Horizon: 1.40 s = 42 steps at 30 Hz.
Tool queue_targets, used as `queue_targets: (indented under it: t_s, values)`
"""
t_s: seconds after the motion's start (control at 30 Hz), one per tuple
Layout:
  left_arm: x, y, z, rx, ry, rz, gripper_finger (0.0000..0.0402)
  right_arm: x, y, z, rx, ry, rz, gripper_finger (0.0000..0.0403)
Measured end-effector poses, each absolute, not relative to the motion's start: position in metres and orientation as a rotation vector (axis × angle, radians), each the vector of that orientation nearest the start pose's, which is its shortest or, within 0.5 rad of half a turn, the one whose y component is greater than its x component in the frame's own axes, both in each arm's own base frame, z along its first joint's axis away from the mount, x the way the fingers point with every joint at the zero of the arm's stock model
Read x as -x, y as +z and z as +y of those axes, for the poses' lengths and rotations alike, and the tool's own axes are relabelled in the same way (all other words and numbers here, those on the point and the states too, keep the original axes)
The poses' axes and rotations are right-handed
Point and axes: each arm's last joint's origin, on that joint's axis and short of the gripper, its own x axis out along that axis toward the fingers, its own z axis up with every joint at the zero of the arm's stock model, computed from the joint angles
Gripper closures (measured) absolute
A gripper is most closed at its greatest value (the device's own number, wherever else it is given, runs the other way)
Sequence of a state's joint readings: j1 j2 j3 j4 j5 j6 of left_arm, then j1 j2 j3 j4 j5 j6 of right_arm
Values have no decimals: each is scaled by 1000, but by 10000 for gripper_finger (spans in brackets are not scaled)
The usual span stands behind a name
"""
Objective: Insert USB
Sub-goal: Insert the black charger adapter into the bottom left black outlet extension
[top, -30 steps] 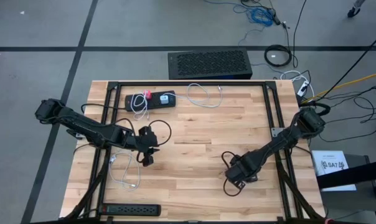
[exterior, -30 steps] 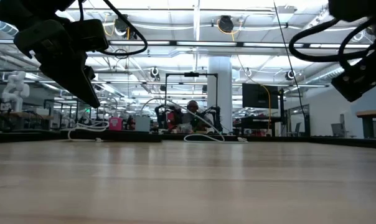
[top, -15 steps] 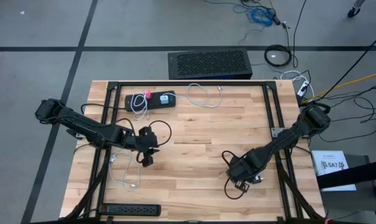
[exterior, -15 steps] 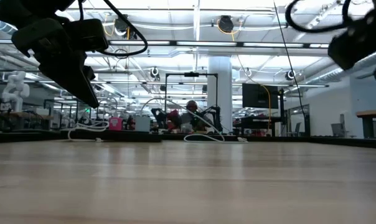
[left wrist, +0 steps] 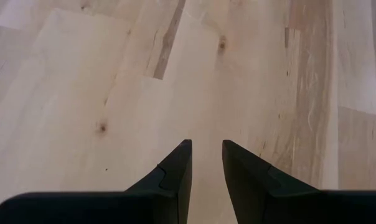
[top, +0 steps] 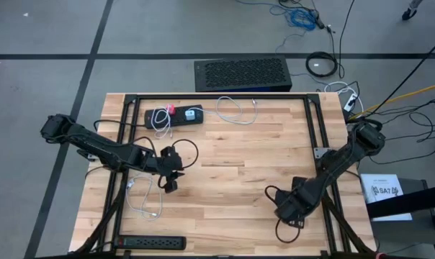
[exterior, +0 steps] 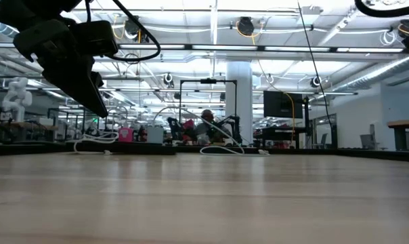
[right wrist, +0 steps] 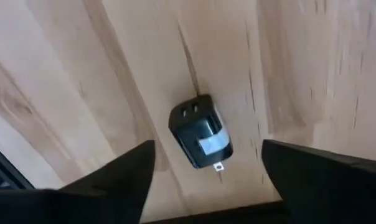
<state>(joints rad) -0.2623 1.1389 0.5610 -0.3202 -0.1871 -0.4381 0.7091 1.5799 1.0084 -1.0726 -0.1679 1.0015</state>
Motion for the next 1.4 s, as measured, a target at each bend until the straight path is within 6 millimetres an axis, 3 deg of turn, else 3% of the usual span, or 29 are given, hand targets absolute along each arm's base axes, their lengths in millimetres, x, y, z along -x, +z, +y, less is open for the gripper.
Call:
queue_targets:
  t_s: [0.13, 0.43, 0.63, 1.4]
  values:
    - [-202, 184, -49, 209, 122, 870, 307, -190, 188, 171, -220, -129, 1707, 98]
    - [-202, 184, -48, 207, 129, 868, 307, -191, 187, 173, -108, -59, 1670, 100]
    - [-202, 184, -48, 207, 129, 868, 307, -188, 175, 187, 5, 18, 1665, 100]
    - [-215, 163, -53, 206, 110, 942, 307, -188, 151, 196, 106, 1, 1715, 105]
